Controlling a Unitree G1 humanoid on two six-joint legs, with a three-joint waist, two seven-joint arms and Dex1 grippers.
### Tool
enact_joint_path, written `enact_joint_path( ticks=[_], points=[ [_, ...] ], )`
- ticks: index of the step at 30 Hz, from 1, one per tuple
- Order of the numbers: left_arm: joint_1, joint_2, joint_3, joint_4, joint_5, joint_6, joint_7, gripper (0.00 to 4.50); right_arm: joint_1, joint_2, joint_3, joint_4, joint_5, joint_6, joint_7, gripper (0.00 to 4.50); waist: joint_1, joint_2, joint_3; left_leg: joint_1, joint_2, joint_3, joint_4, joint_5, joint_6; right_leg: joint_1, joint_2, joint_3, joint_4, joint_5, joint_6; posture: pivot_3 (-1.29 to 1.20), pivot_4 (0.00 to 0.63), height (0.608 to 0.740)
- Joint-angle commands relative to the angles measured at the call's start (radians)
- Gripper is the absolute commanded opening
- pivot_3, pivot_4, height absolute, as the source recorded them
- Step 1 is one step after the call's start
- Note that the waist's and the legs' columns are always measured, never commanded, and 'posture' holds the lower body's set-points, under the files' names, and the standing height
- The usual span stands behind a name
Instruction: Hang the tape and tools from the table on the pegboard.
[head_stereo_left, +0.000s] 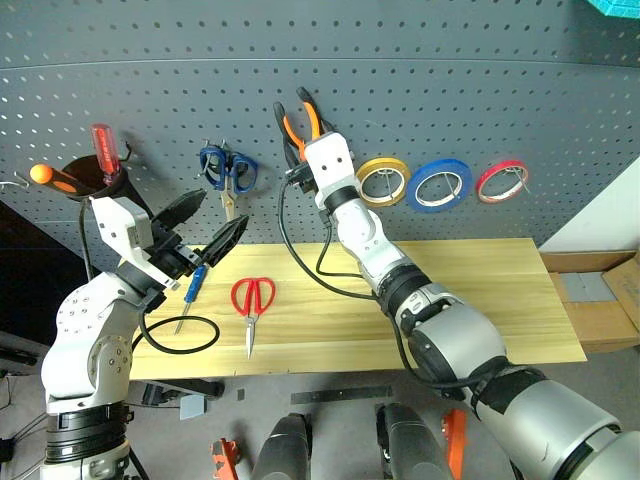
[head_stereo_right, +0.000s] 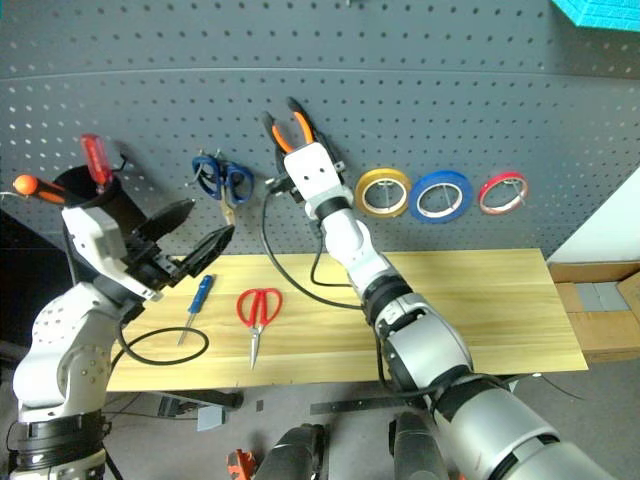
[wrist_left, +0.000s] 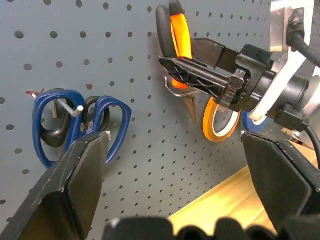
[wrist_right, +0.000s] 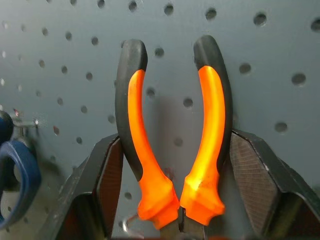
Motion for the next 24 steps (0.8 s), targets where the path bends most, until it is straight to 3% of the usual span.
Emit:
enact_joint_path(
  ticks=[1, 2, 6, 11, 19, 24],
  points=[
    [-0.019, -0.001, -0.003, -0.005, 0.007, -0.026, -0.003, 4.5, 0.01, 0.014, -0.025, -0.042, 0.005, 0.034, -0.036, 4.21, 0.0, 0.0, 0.0, 0.0, 0.0, 0.0, 0.0, 0.0, 0.0, 0.0, 0.0, 0.0, 0.0, 0.0, -0.001, 0.15, 0.182, 0.74],
    [-0.022, -0.002, -0.006, 0.0, 0.009, -0.027, -0.003, 4.5, 0.013, 0.012, -0.021, -0.046, -0.003, 0.046, -0.045, 4.47, 0.0, 0.0, 0.0, 0.0, 0.0, -0.001, 0.0, 0.0, 0.0, 0.0, 0.0, 0.0, 0.001, 0.001, -0.002, 0.14, 0.184, 0.74],
    [-0.029, -0.008, -0.017, 0.013, 0.015, -0.031, -0.006, 4.5, 0.037, 0.008, -0.008, -0.103, -0.025, 0.08, -0.063, 4.47, 0.002, 0.0, 0.0, 0.003, 0.001, -0.003, 0.0, 0.001, 0.001, 0.003, 0.002, -0.003, 0.001, 0.004, -0.005, 0.13, 0.186, 0.74],
    [-0.03, -0.017, -0.021, 0.021, 0.019, -0.032, 0.002, 4.5, 0.121, 0.013, 0.004, -0.33, -0.023, 0.126, -0.05, 4.47, 0.0, 0.0, 0.0, 0.004, 0.001, -0.004, 0.0, 0.001, 0.001, 0.005, 0.002, -0.003, 0.0, 0.004, -0.005, 0.12, 0.189, 0.74],
    [0.017, -0.029, -0.033, 0.003, 0.057, -0.008, 0.067, 4.5, 0.41, 0.025, 0.095, -1.057, 0.028, 0.372, 0.057, 4.47, 0.0, 0.0, 0.0, 0.001, 0.001, -0.004, -0.002, 0.001, 0.0, 0.002, 0.002, -0.003, -0.004, 0.004, -0.005, 0.11, 0.199, 0.74],
    [0.085, -0.018, -0.073, -0.012, 0.125, 0.141, 0.192, 4.5, 0.601, -0.051, 0.183, -1.403, 0.152, 0.625, 0.246, 4.47, -0.003, 0.0, 0.0, 0.002, 0.002, -0.007, -0.002, 0.001, 0.001, 0.002, 0.002, -0.002, -0.003, 0.004, -0.004, 0.09, 0.208, 0.74]
  ],
)
